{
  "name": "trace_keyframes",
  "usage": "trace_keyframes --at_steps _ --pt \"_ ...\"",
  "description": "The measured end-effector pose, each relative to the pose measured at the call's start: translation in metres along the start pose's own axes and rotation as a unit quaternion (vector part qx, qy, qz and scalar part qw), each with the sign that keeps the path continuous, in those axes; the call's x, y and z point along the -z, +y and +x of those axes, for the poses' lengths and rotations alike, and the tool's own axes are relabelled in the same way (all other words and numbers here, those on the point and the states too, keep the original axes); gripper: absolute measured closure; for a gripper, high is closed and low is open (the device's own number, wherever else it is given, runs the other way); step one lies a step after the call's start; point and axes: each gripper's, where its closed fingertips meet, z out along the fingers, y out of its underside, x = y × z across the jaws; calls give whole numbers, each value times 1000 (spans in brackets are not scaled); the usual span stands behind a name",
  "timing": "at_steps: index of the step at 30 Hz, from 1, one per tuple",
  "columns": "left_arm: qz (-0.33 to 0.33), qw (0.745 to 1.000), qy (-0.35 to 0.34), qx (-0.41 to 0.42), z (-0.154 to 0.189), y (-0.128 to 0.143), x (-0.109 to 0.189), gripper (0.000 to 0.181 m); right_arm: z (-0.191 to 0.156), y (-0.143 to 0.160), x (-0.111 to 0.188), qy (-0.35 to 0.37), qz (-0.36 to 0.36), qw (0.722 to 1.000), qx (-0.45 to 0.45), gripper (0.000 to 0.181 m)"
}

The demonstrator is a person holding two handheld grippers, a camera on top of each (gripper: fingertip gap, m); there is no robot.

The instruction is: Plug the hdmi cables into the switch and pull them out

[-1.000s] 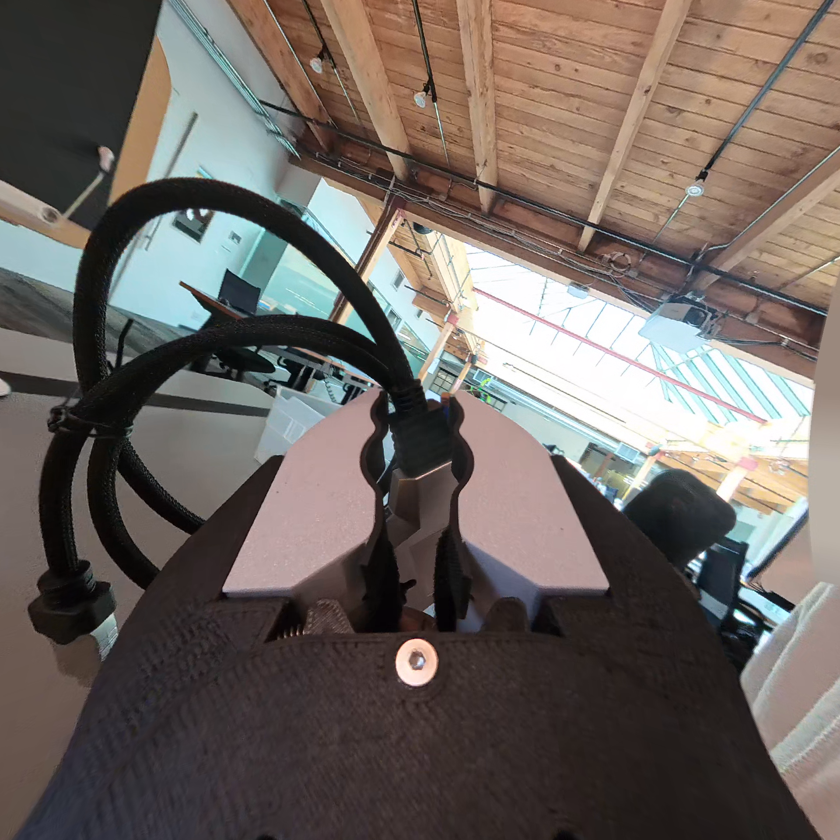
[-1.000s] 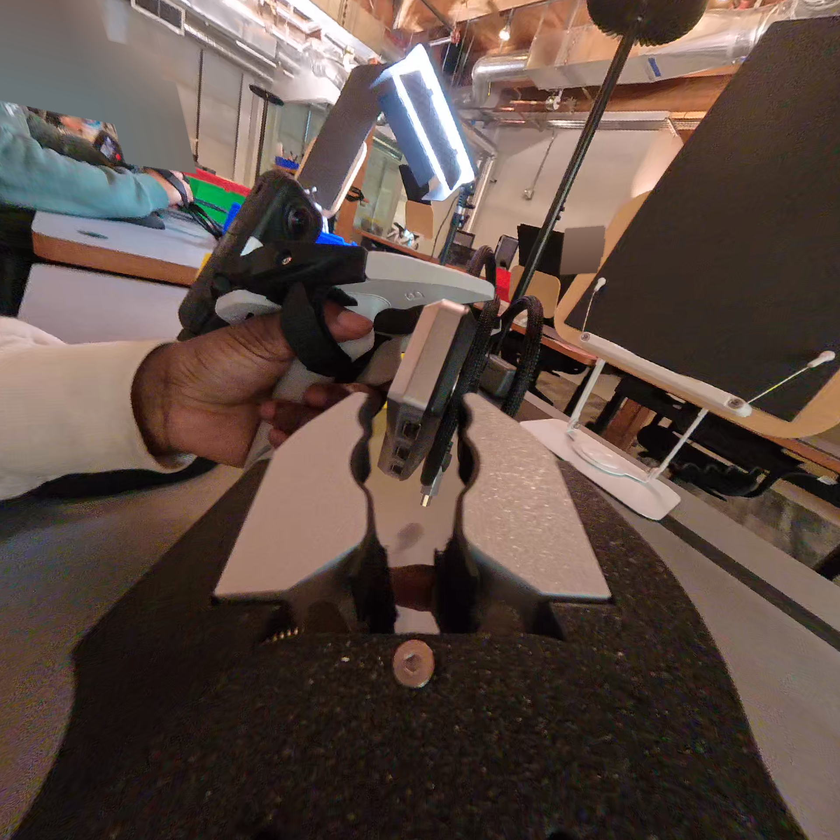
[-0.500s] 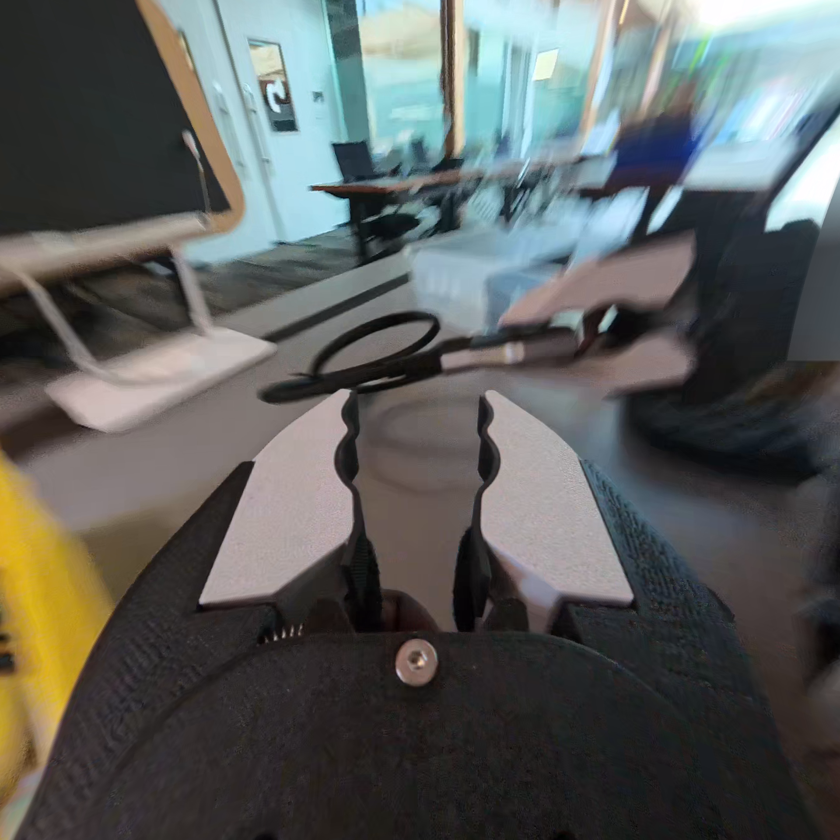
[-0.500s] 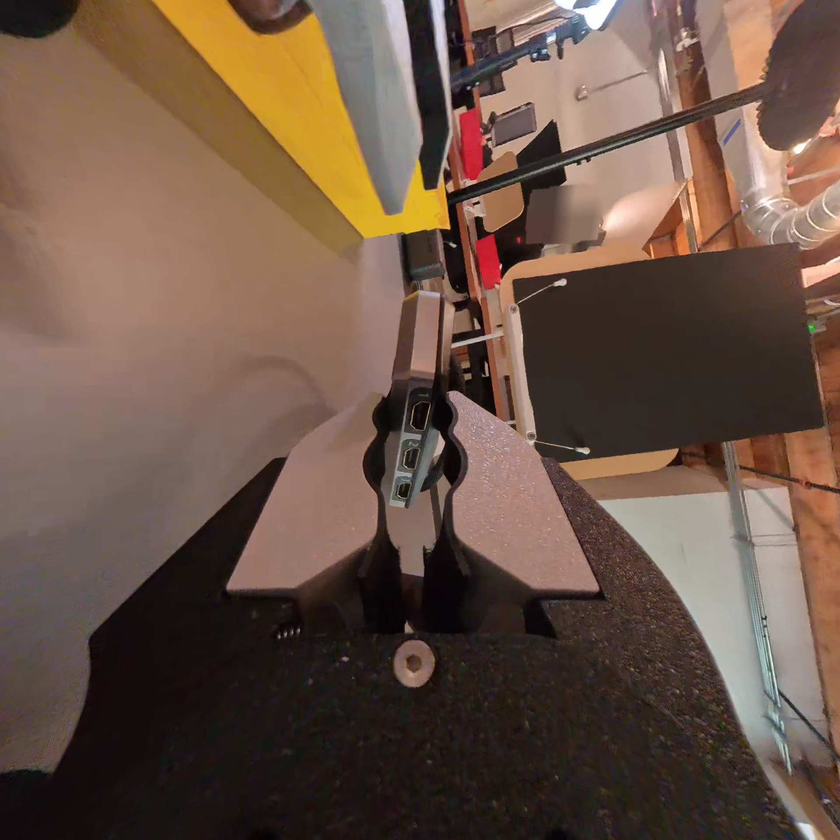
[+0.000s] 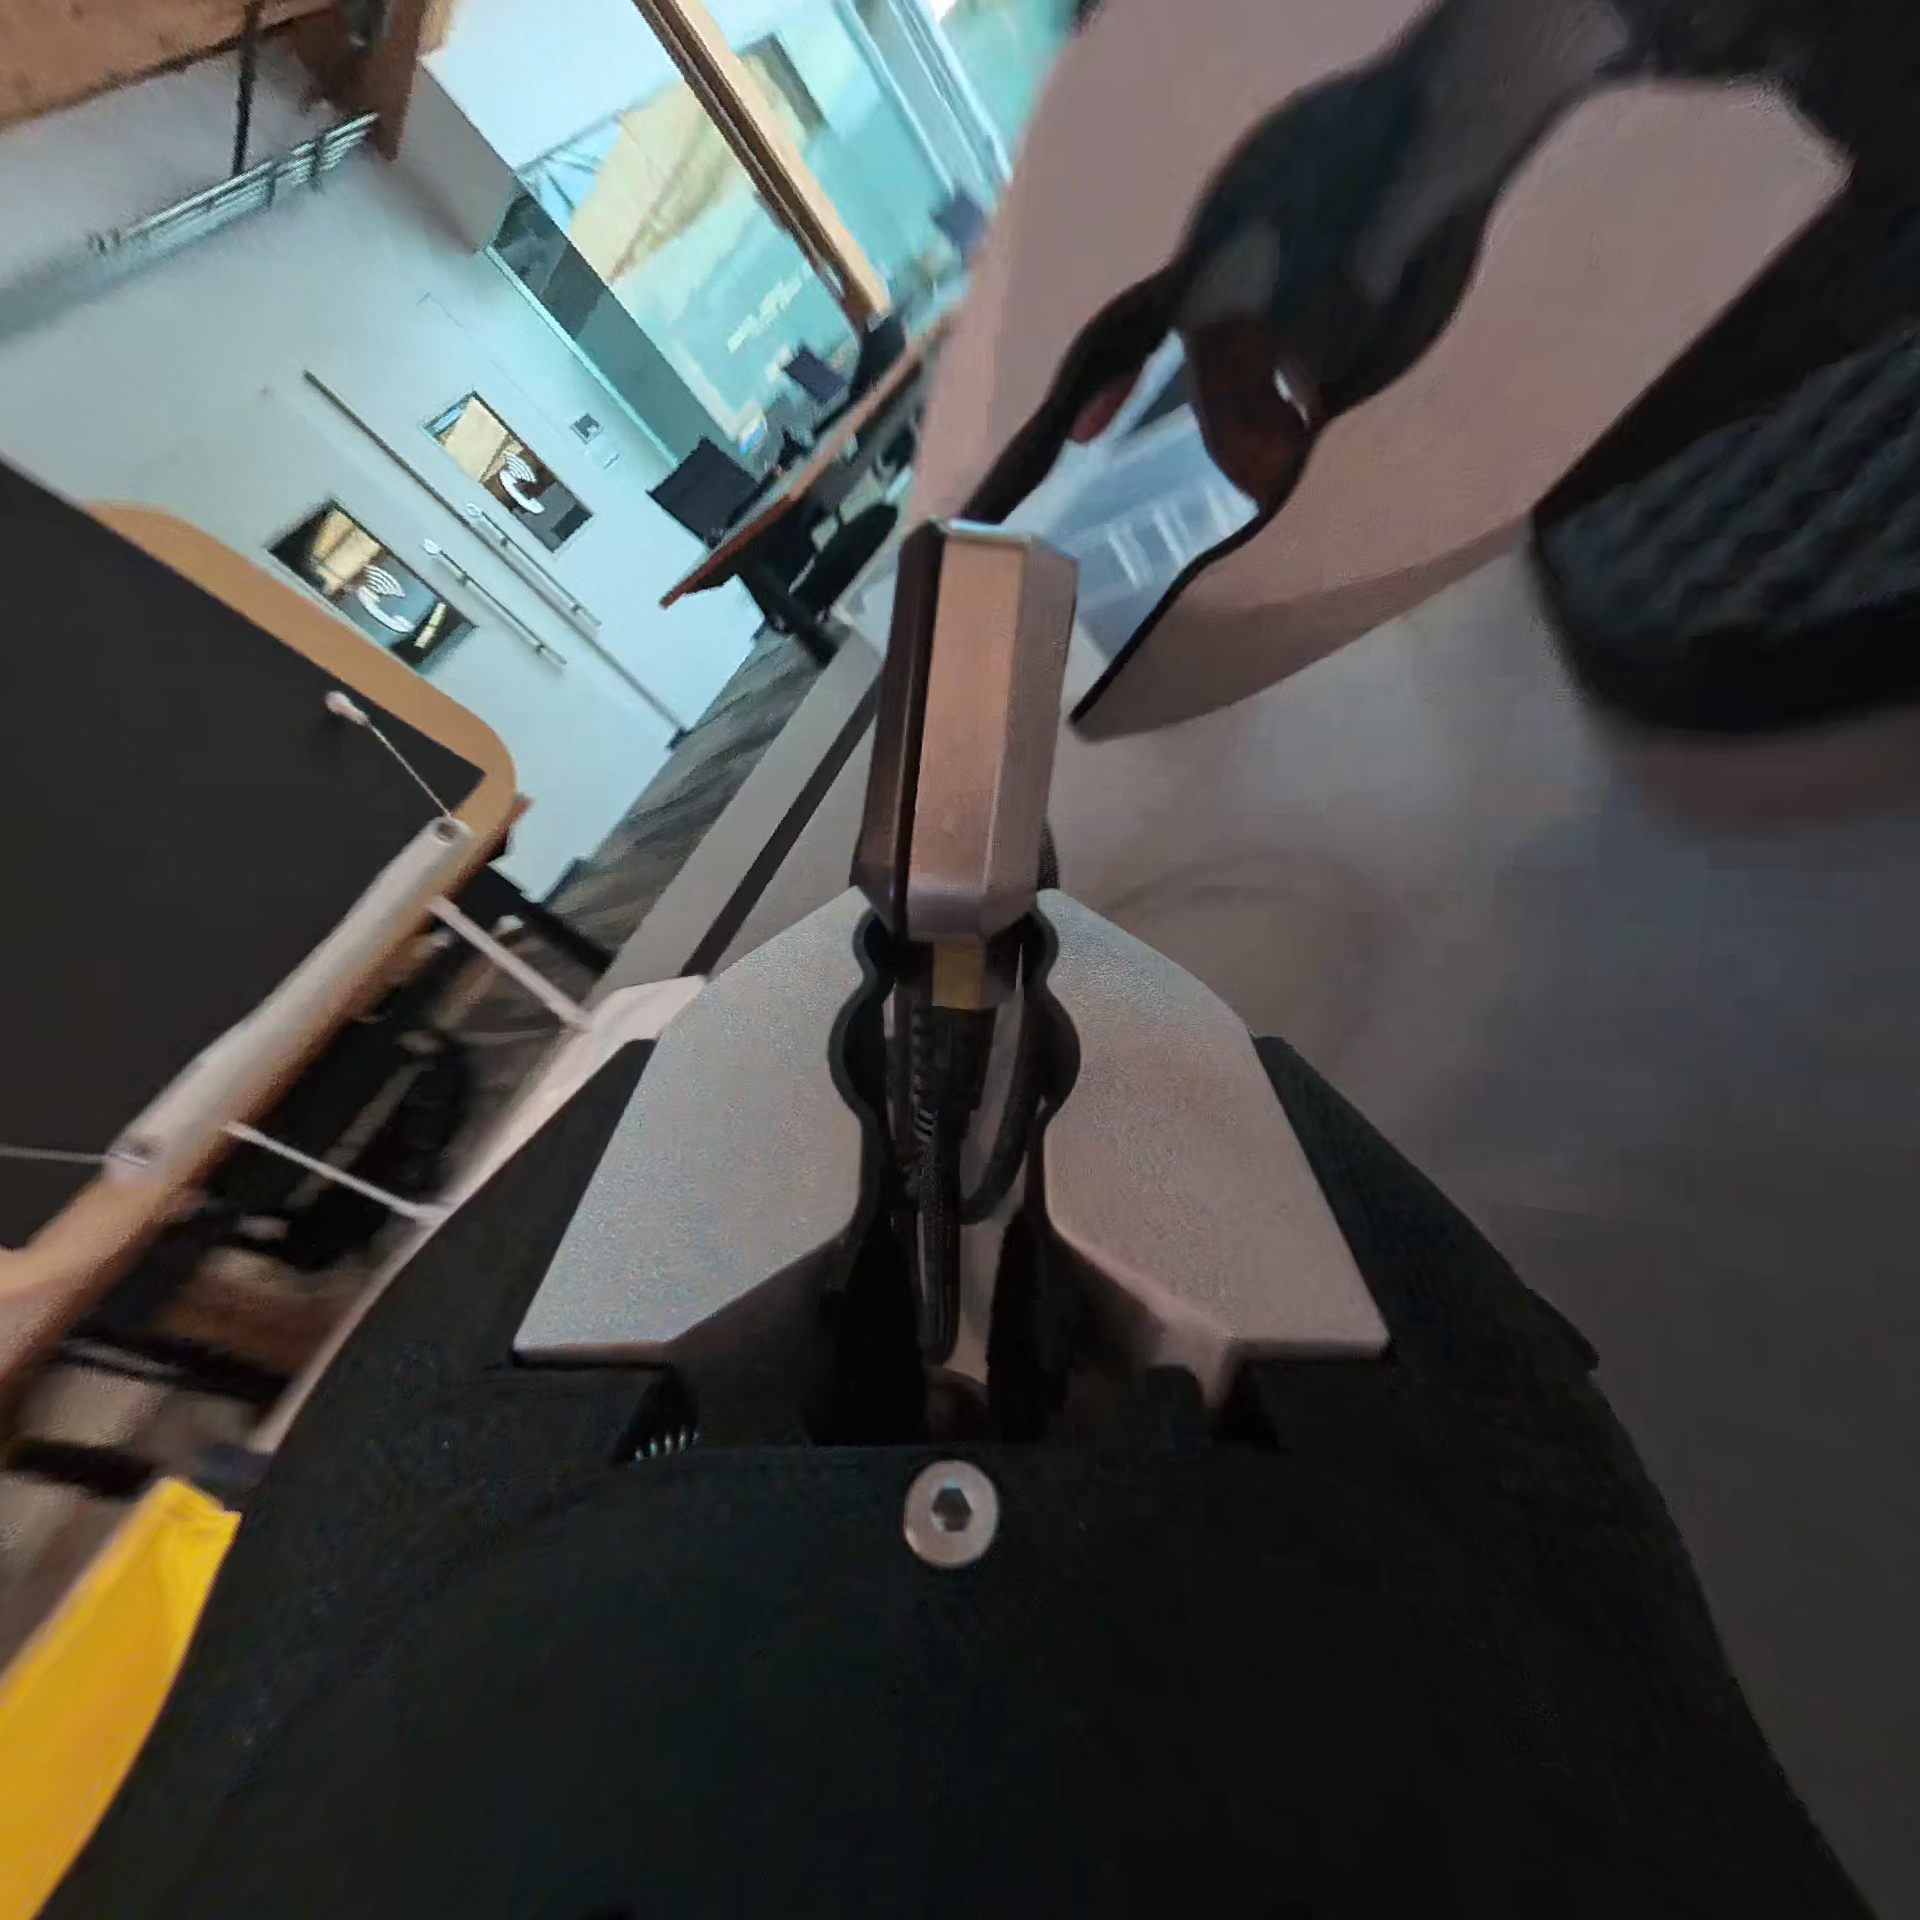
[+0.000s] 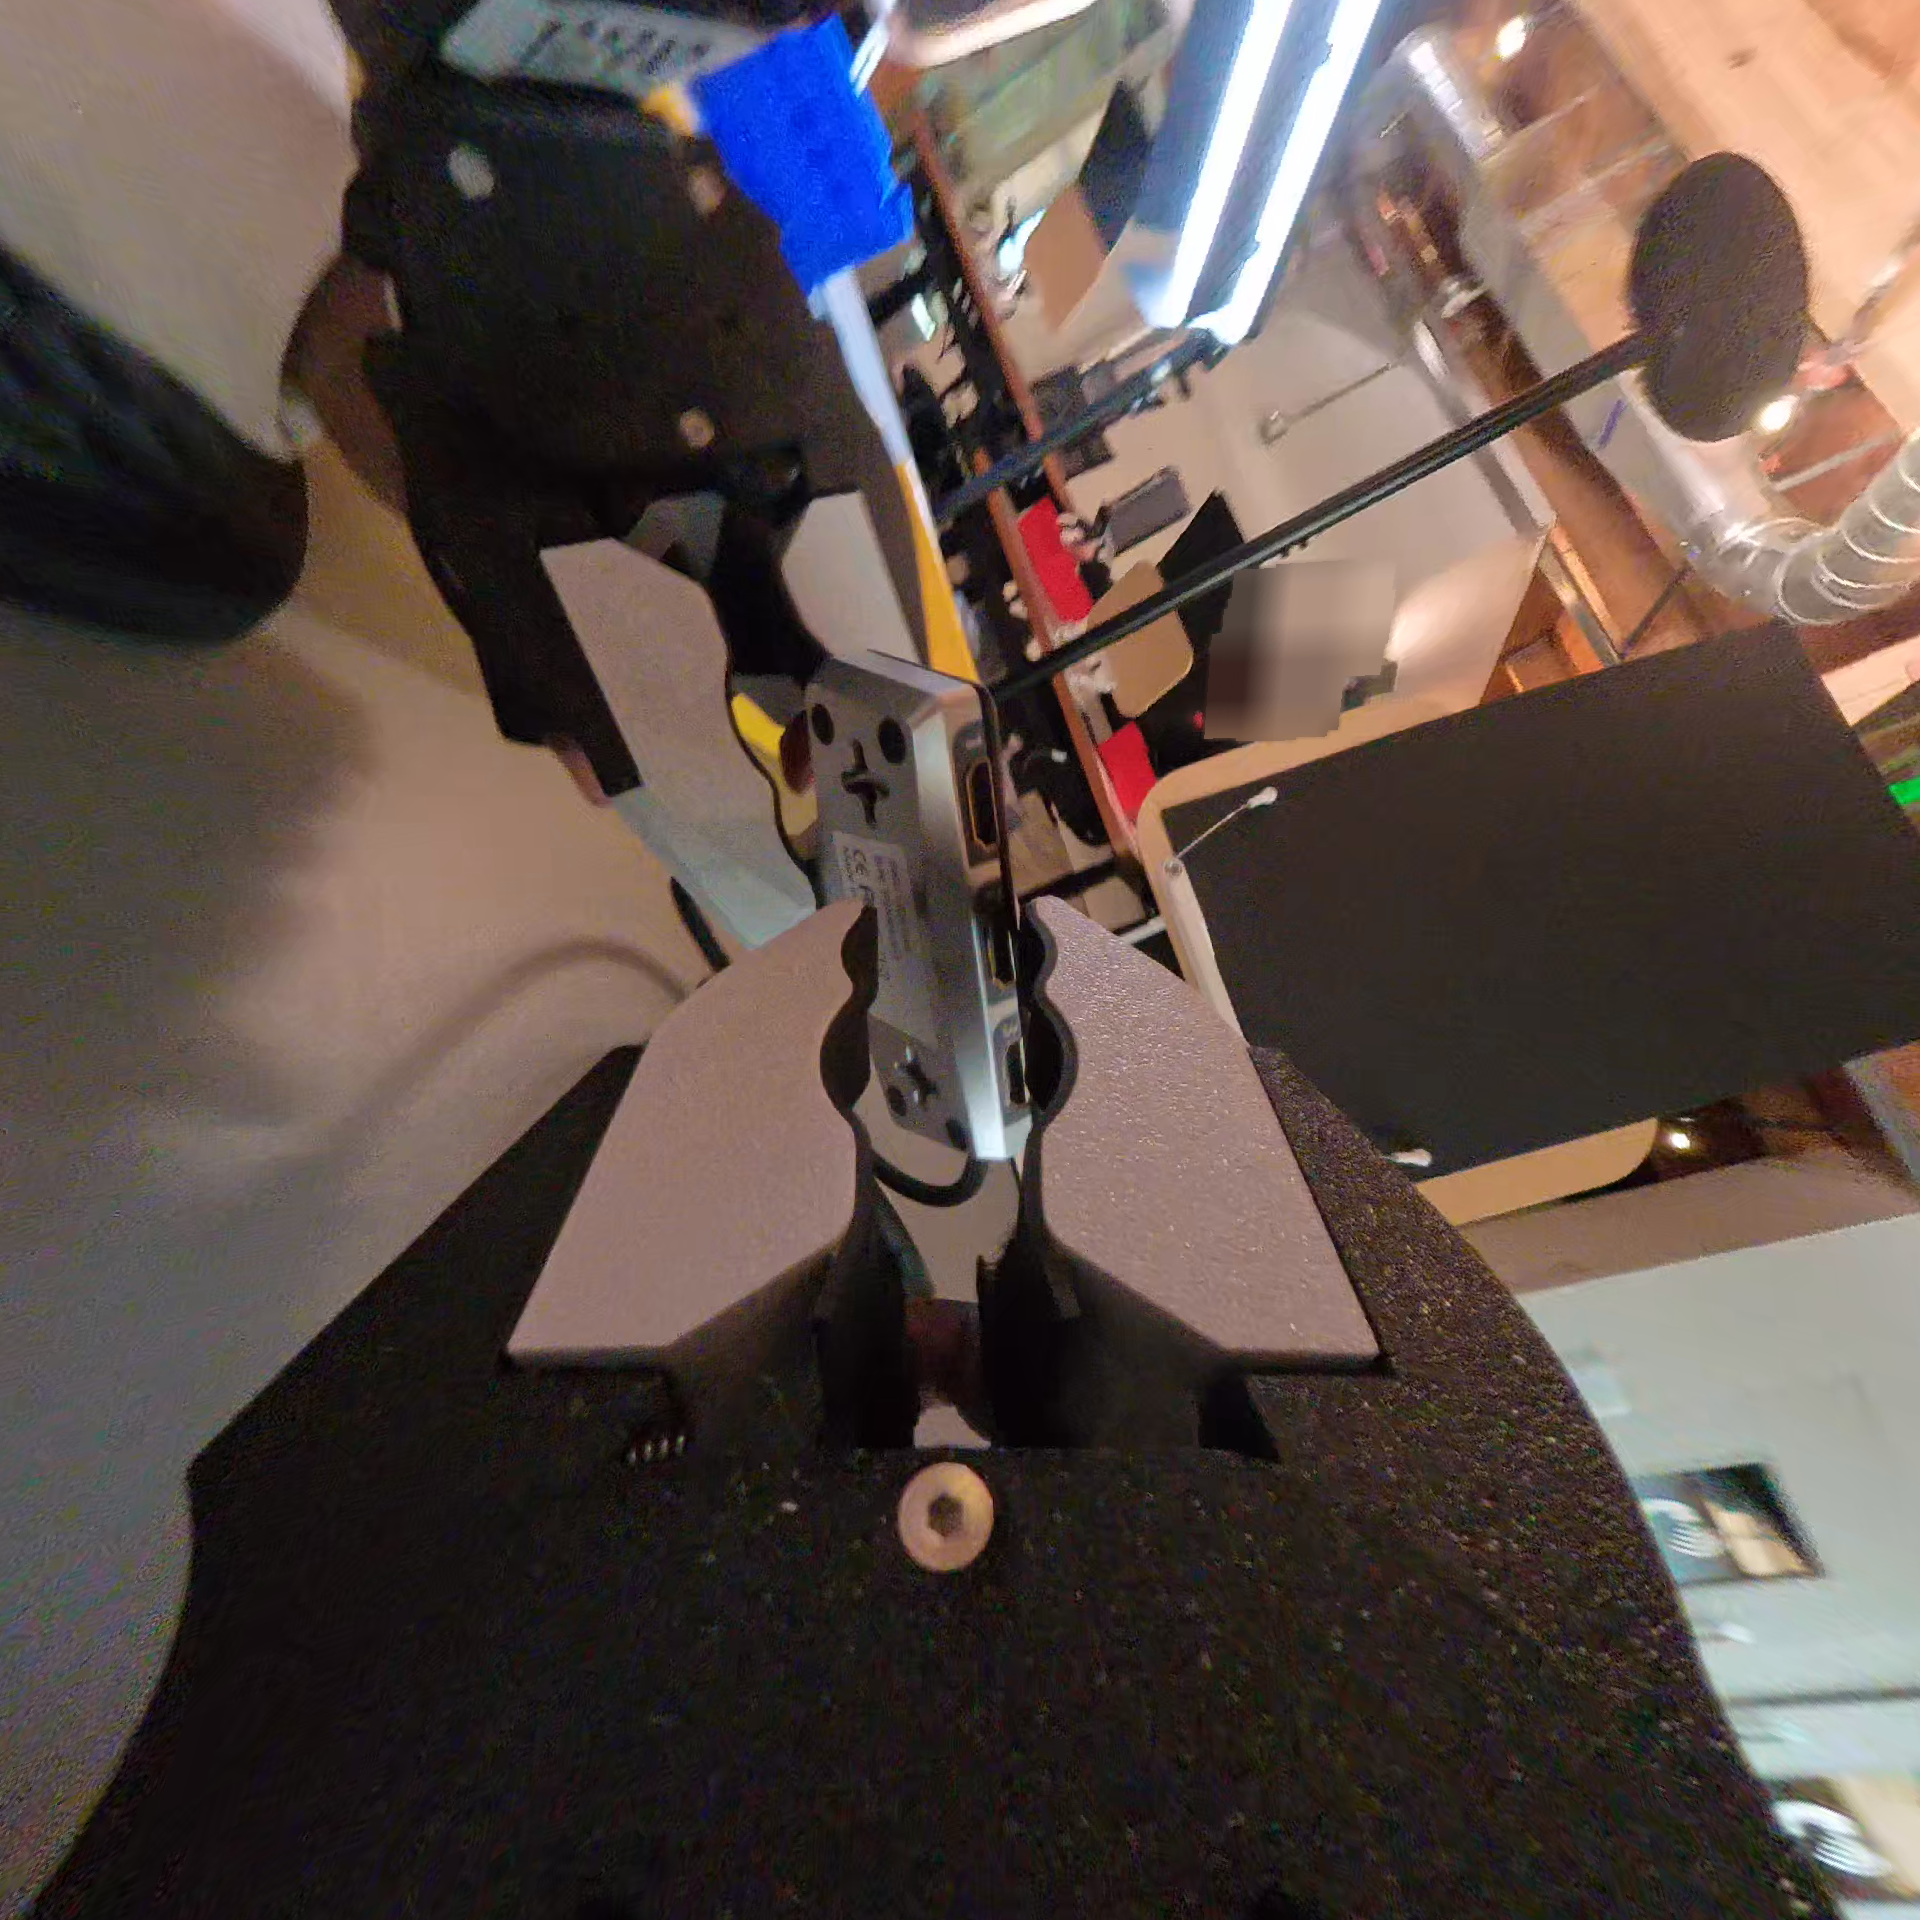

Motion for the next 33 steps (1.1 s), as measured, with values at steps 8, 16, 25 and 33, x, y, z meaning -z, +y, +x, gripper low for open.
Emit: trace_keyframes --at_steps 8,16,25,33 --pt "70 995 13 71 -10 -12 13 159 18 8 2 -11 71 987 -142 132" --pt "49 998 28 27 0 -7 12 159 8 8 -9 -75 43 995 -59 140" --pt "5 999 29 38 -2 8 16 157 -6 7 -19 -90 -26 993 76 153" --pt "89 966 -43 237 -43 -29 62 129 0 28 -25 8 -104 983 148 156"
